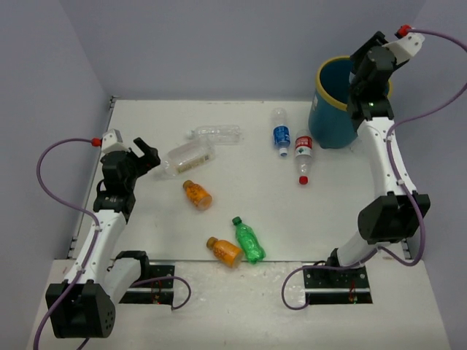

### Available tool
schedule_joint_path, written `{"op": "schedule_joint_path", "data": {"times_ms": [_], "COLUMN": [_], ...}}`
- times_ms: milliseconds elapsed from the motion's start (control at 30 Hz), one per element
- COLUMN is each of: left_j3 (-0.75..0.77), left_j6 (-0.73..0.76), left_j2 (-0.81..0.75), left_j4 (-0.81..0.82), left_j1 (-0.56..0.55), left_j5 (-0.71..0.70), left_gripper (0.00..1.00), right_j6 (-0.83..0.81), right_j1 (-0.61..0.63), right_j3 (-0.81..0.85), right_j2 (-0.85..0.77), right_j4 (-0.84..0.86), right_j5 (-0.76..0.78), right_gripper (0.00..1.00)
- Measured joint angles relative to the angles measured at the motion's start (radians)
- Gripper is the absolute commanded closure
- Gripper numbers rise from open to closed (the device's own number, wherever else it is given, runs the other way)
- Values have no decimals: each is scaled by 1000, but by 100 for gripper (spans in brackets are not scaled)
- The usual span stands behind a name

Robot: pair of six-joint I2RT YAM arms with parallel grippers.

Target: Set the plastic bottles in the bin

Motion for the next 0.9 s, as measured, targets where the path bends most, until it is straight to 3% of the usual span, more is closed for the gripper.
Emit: {"op": "schedule_joint_path", "data": {"times_ms": [133, 267, 500, 600, 767, 833, 900], "left_j3": [0, 0, 0, 2, 3, 3, 3], "left_j6": [-7, -7, -7, -6, -6, -6, -6], "left_j2": [-1, 0, 1, 1, 1, 2, 4], "left_j4": [5, 16, 18, 19, 22, 23, 24], "left_j1": [0, 0, 0, 0, 0, 0, 0], "left_j5": [16, 16, 12, 5, -5, -8, -7], "left_gripper": [0, 0, 0, 0, 0, 0, 0], "right_j6": [-46, -178, -586, -759, -967, -1020, -1053], "right_j1": [50, 97, 158, 173, 188, 192, 196], "right_j3": [-100, -177, -152, -123, -104, -102, -102], "right_j2": [21, 26, 137, 218, 308, 326, 329], "right_j4": [135, 388, 930, 1111, 1219, 1235, 1244], "right_j5": [140, 231, 355, 369, 371, 368, 356], "right_gripper": [100, 100, 99, 89, 88, 75, 72]}}
